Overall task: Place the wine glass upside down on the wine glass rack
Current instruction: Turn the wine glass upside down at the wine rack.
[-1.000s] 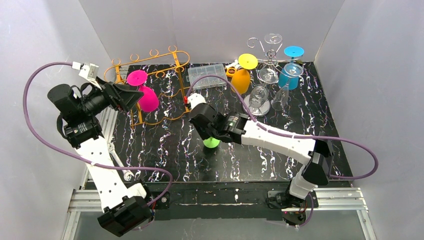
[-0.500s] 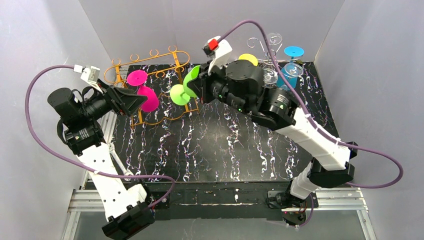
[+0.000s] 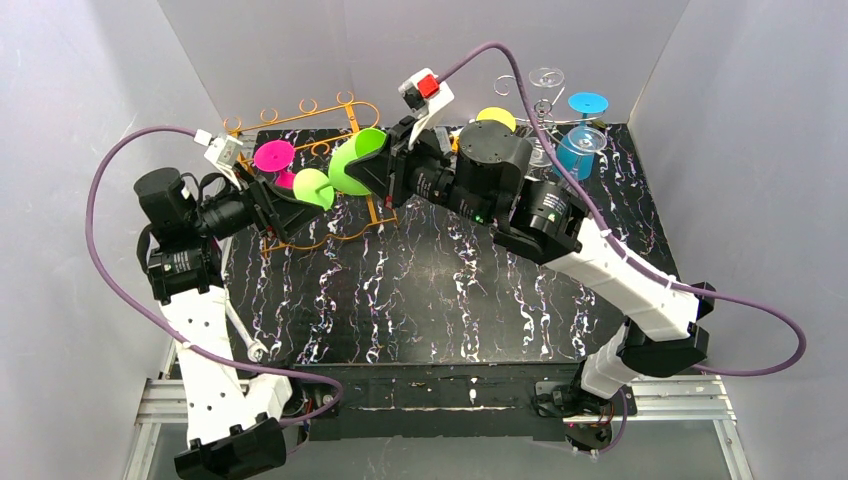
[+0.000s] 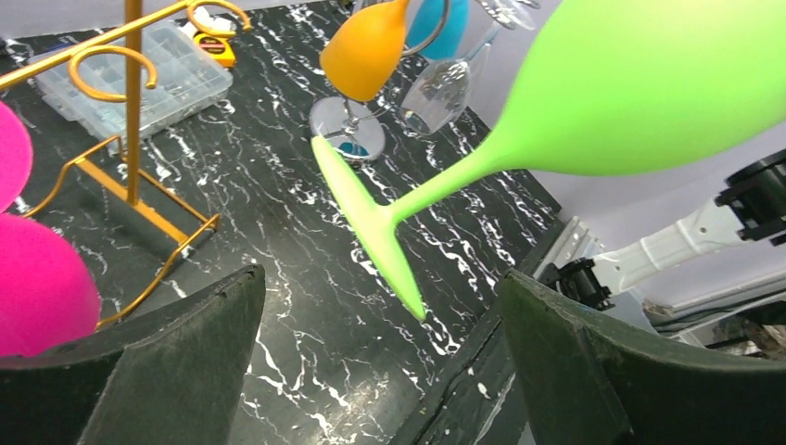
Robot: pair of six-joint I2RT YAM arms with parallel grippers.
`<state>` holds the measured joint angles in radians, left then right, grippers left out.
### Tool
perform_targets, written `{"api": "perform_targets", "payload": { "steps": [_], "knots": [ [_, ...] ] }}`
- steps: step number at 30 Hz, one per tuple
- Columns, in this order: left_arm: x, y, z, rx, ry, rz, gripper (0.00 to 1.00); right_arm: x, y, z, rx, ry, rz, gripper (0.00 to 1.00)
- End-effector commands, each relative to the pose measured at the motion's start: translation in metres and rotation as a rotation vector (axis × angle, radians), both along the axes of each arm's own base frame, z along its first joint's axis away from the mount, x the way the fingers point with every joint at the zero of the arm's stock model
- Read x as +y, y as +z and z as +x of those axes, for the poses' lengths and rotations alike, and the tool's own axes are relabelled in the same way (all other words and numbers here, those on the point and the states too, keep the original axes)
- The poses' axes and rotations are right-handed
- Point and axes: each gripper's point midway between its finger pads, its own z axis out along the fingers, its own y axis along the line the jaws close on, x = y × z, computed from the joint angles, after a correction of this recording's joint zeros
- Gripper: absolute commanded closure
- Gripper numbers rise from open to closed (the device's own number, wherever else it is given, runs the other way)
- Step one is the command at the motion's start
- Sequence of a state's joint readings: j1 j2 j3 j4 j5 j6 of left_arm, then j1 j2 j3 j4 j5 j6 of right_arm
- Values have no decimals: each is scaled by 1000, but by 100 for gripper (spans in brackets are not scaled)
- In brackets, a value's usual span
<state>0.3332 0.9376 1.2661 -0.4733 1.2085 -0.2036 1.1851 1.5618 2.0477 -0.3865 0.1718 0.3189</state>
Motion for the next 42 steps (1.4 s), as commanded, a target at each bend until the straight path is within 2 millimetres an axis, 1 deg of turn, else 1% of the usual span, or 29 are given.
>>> {"api": "perform_targets", "payload": {
  "steps": [1,5,7,9,10,13,15,17,19,21,22,23,25,27,29,31,32,35,37,39,42],
  "knots": [
    [6,-3,4,-10,57,72,8,-8,40,-13,-43,44,147,99],
    [8,-5,6,-13,63,88,12,-7,39,-15,-43,57,149,99],
    [8,-4,6,-13,63,83,17,-6,37,-16,-39,66,155,99],
    [8,-2,8,-16,61,79,26,-5,36,-17,-35,72,158,99],
    [8,-2,9,-16,59,77,31,-4,35,-17,-34,74,160,99],
    [7,-2,9,-16,44,72,54,-3,30,-18,-31,78,169,99],
    [7,-4,10,-11,41,72,75,-2,30,-20,-35,90,190,99],
    [8,-3,11,-15,44,76,88,-1,29,-21,-37,101,199,99],
    [9,-1,13,-22,47,82,98,1,23,-22,-35,110,193,99],
    [10,3,15,-38,47,92,100,2,19,-25,-40,123,189,99],
    [10,6,16,-55,47,102,100,1,15,-25,-38,125,183,92],
    [11,10,16,-76,45,114,100,1,10,-25,-34,124,175,82],
    [12,16,17,-126,44,147,100,-1,1,-25,-19,117,152,60],
    [14,22,18,-207,43,208,100,-6,-13,-25,0,110,113,38],
    [17,28,20,-291,48,273,100,-13,-27,-27,22,107,67,23],
    [21,33,22,-371,55,340,100,-17,-40,-31,42,116,16,4],
    [23,37,22,-449,51,405,100,-24,-49,-34,58,119,-28,2],
    [25,44,19,-611,42,527,100,-35,-54,-42,65,150,-103,2],
    [25,52,14,-731,37,606,100,-41,-48,-48,64,176,-139,2],
    [23,59,9,-817,25,651,100,-42,-41,-53,58,208,-156,2],
    [14,67,-5,-938,-16,704,100,-42,-34,-56,50,227,-154,2]
  ]
}}
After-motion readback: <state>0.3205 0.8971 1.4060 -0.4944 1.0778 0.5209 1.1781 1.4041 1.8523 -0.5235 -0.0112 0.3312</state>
